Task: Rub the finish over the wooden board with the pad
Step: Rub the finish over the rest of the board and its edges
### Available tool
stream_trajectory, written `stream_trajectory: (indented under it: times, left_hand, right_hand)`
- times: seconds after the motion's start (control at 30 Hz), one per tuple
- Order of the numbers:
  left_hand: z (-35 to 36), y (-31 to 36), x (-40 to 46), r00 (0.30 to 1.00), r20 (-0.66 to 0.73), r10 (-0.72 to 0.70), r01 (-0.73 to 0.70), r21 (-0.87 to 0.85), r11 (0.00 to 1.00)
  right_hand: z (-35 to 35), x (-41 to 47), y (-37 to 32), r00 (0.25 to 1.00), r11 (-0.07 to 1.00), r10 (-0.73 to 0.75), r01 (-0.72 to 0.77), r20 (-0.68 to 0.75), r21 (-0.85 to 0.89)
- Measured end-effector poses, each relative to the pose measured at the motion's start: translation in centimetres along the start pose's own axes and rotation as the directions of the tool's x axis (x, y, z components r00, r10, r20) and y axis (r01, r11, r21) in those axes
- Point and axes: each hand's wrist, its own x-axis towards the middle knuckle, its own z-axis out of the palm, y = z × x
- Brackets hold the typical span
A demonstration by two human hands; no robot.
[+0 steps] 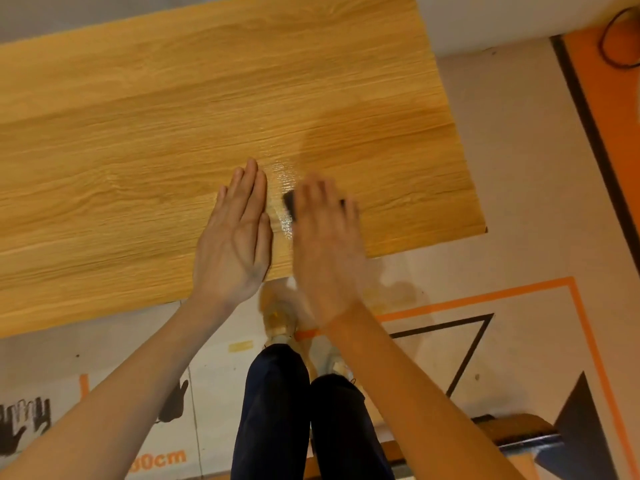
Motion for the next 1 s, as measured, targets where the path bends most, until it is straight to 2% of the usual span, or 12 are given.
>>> stream_trajectory:
  times: [0.1, 0.2, 0.27, 0.37, 0.53, 0.6, 0.67, 0.77, 0.8, 0.9, 0.93, 1.0]
  left_hand:
    - [0.0, -0.1, 0.0, 1.000, 0.002, 0.010, -0.010, 0.009, 1.000]
    - [0.1, 0.0, -0.1, 1.000, -0.014, 0.020, -0.020, 0.015, 1.000]
    - [0.2, -0.1, -0.2, 0.999, -0.021, 0.024, -0.024, 0.020, 1.000]
    - [0.2, -0.2, -0.1, 0.999, -0.019, 0.032, -0.032, 0.027, 0.999]
    - [0.5, -0.5, 0.0, 0.999, -0.017, 0.044, -0.043, 0.035, 0.998]
    - [0.5, -0.6, -0.1, 0.999, -0.017, 0.044, -0.043, 0.029, 0.999]
    - [0.5, -0.6, -0.1, 0.999, -0.021, 0.039, -0.039, 0.021, 0.999]
    - [0.6, -0.7, 0.0, 0.999, -0.027, 0.036, -0.036, 0.017, 0.999]
    - [0.6, -0.6, 0.0, 0.999, -0.028, 0.032, -0.031, 0.018, 0.999]
    - [0.7, -0.8, -0.1, 0.999, -0.022, 0.047, -0.047, 0.021, 0.999]
    - [0.7, -0.8, -0.1, 0.998, -0.022, 0.052, -0.051, 0.027, 0.998]
    - [0.8, -0.9, 0.0, 0.998, -0.022, 0.052, -0.051, 0.041, 0.998]
  right_hand:
    - [-0.6, 0.1, 3.0, 0.989, 0.990, -0.135, 0.132, 0.061, 0.057]
    - [-1.9, 0.5, 10.2, 0.996, 0.996, 0.089, -0.088, -0.019, 0.025]
    - [-2.5, 0.5, 13.1, 0.958, 0.961, 0.276, -0.272, -0.077, 0.057]
    - [-1.5, 0.1, 9.6, 0.903, 0.916, 0.397, -0.380, -0.161, 0.130]
    - [1.4, -3.1, 0.0, 0.964, 0.987, 0.064, -0.022, -0.257, 0.162]
    - [1.7, -3.3, 1.2, 0.951, 0.976, -0.071, 0.129, -0.302, 0.178]
    - [1.8, -3.3, 4.5, 0.924, 0.966, -0.100, 0.179, -0.370, 0.185]
    - [2.2, -3.2, 9.7, 0.830, 0.961, 0.192, -0.051, -0.525, 0.270]
    - [2.3, -3.1, 10.2, 0.766, 0.929, 0.322, -0.142, -0.556, 0.341]
    - [4.1, -2.8, 5.8, 0.594, 0.798, 0.567, -0.223, -0.570, 0.560]
    - [4.9, -3.0, 2.9, 0.592, 0.780, 0.579, -0.202, -0.561, 0.592]
    - [6.4, -3.9, -2.5, 0.668, 0.808, 0.497, -0.124, -0.554, 0.575]
